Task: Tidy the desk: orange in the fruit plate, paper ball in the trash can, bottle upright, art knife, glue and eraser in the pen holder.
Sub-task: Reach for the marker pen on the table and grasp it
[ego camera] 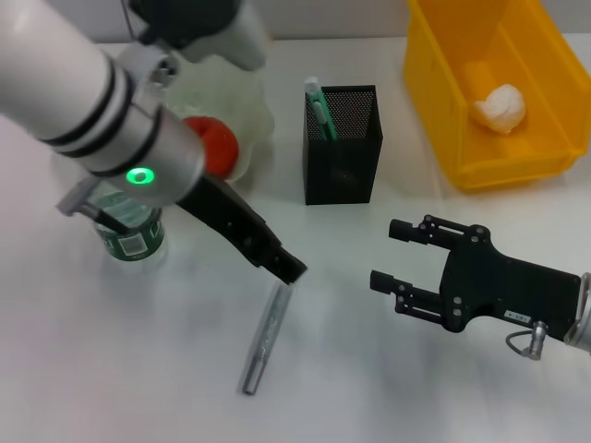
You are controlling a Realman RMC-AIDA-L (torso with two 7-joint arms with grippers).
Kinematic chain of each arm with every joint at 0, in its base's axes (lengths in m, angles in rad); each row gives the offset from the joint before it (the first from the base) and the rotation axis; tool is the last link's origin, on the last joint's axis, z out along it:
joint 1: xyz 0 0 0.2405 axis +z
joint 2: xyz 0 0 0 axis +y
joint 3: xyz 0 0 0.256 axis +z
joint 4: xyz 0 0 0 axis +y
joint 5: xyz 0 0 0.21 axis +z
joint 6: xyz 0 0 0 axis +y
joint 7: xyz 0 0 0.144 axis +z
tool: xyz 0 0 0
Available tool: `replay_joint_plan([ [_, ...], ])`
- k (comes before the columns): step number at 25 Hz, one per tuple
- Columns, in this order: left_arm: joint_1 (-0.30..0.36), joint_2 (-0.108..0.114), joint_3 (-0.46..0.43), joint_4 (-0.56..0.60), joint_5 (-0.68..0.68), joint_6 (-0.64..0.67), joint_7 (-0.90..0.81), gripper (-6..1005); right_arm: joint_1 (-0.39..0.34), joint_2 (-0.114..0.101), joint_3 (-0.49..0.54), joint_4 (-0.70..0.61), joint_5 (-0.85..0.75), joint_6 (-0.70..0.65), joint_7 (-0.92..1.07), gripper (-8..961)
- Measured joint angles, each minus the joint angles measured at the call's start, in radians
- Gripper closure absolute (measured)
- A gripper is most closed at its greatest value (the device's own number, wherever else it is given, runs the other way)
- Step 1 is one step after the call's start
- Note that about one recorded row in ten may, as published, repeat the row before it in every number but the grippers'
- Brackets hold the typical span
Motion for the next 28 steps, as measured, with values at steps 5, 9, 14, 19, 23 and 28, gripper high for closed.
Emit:
replay_joint_plan([
  [5,-0.076,0.000,0.087,-0.008,0.012,0.044,-0.094,202,-0.007,0.001,0.000,0.009,-0.001,0.005,-0.002,285],
  [9,-0.093,0.000,0.132,-0.016,-0.015,0.056,-0.117,233,-0.017,0.001,0.001,0.020,-0.001,0.003,-0.003,285],
  [14,-0.094,0.000,0.173,-0.046,-0.036,0.024,-0.129,263,-0.033,0.001,0.001,0.023,-0.002,-0.001,-0.004,285],
  [19,-0.096,0.000,0.196,-0.104,-0.028,-0.026,-0.129,263,-0.037,0.001,0.000,0.023,-0.002,0.005,-0.015,285],
  [23,-0.098,0.000,0.193,-0.166,-0.023,-0.063,-0.115,263,-0.037,0.001,0.000,0.023,-0.002,0.005,-0.015,285],
  [28,-0.098,0.000,0.193,-0.206,-0.004,-0.086,-0.109,263,-0.037,0.001,0.003,0.024,-0.004,0.006,-0.016,285],
])
